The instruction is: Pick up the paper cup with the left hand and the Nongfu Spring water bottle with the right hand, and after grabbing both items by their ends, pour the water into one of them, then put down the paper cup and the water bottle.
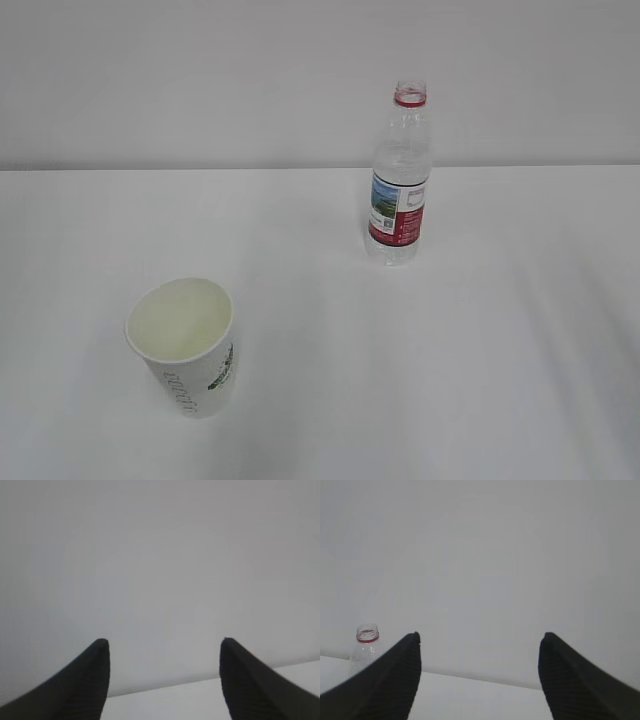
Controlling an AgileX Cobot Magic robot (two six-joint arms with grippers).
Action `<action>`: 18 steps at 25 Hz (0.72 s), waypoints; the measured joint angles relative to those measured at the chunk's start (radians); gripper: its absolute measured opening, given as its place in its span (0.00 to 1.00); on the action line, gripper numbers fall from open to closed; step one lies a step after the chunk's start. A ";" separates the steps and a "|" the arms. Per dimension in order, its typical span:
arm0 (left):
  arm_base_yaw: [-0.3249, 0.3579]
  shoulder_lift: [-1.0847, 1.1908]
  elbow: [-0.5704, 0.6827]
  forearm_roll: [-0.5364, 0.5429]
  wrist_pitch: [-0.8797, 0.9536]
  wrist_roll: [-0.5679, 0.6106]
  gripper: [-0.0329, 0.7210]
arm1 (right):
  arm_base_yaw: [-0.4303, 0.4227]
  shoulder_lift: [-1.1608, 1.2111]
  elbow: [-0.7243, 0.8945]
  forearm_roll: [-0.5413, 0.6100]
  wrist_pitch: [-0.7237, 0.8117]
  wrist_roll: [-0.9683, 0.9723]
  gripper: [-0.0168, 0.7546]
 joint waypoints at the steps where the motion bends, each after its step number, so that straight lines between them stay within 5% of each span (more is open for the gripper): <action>1: 0.000 0.025 0.000 0.000 -0.037 0.000 0.71 | 0.000 0.023 0.000 -0.007 -0.032 0.000 0.74; 18: 0.000 0.461 0.000 0.002 -0.564 0.000 0.69 | 0.000 0.461 0.000 -0.024 -0.534 0.000 0.74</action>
